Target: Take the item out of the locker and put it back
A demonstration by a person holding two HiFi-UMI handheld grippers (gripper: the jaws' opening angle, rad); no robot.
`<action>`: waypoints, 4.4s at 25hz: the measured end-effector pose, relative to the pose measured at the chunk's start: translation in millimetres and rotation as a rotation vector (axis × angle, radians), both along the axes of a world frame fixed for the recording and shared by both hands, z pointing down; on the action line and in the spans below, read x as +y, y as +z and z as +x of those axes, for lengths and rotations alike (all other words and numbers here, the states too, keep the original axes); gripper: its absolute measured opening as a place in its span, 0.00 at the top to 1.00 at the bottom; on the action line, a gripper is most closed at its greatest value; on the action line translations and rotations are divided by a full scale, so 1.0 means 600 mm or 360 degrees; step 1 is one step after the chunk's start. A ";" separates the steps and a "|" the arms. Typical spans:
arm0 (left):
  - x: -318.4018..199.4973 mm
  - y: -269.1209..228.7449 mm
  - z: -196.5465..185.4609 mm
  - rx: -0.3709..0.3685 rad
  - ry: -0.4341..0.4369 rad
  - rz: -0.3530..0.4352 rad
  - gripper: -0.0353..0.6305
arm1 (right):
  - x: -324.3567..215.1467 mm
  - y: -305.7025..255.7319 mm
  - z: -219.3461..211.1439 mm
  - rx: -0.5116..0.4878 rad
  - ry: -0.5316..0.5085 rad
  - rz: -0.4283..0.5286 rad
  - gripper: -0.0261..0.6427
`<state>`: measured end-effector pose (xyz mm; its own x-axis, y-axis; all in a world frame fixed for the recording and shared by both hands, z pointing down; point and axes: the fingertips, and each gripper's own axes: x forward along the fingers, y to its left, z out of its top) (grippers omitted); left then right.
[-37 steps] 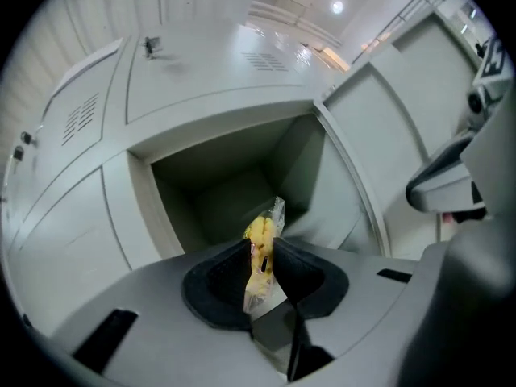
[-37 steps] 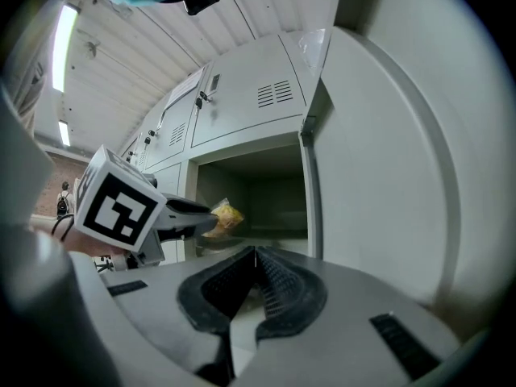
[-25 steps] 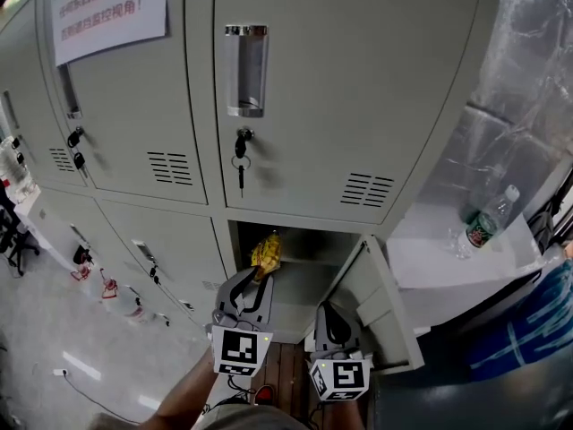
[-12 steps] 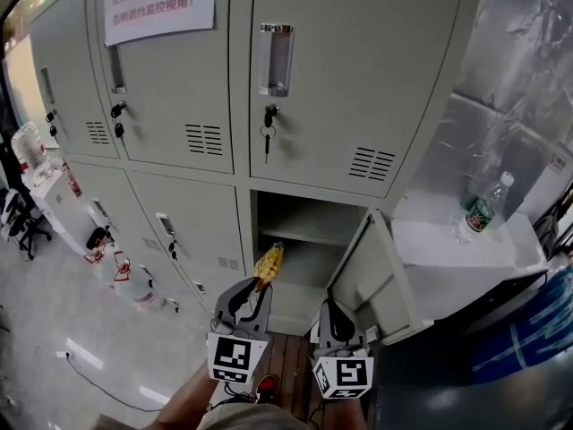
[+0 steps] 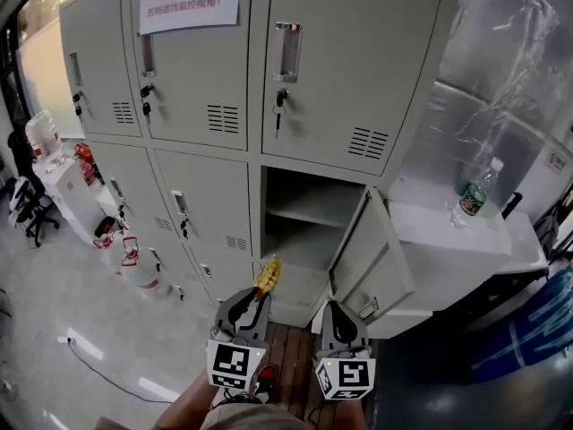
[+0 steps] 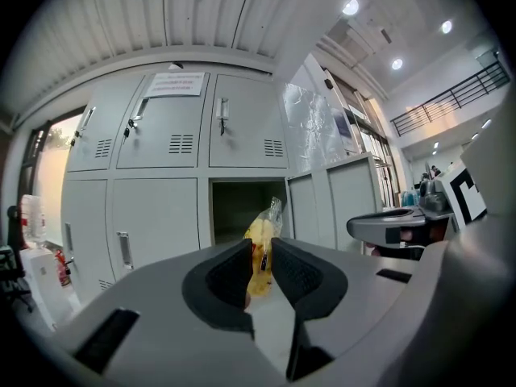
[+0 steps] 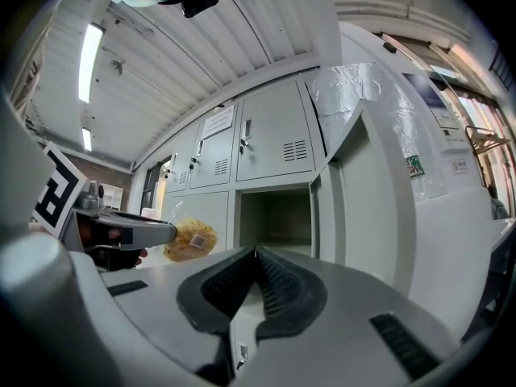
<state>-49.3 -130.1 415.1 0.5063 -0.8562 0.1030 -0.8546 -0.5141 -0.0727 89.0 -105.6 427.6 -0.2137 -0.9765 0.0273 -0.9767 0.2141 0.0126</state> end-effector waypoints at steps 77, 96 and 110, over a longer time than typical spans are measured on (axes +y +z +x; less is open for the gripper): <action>-0.351 0.377 0.162 -0.0803 0.0287 -0.0159 0.82 | -0.236 0.227 0.038 -0.0148 0.0114 -0.0445 0.93; -0.360 0.455 0.190 -0.1044 0.0469 -0.0182 0.75 | -0.249 0.256 0.032 -0.0170 0.0089 -0.0503 0.93; -0.347 0.460 0.193 -0.0977 0.0516 -0.0295 0.60 | -0.242 0.252 0.030 -0.0175 0.0097 -0.0491 0.93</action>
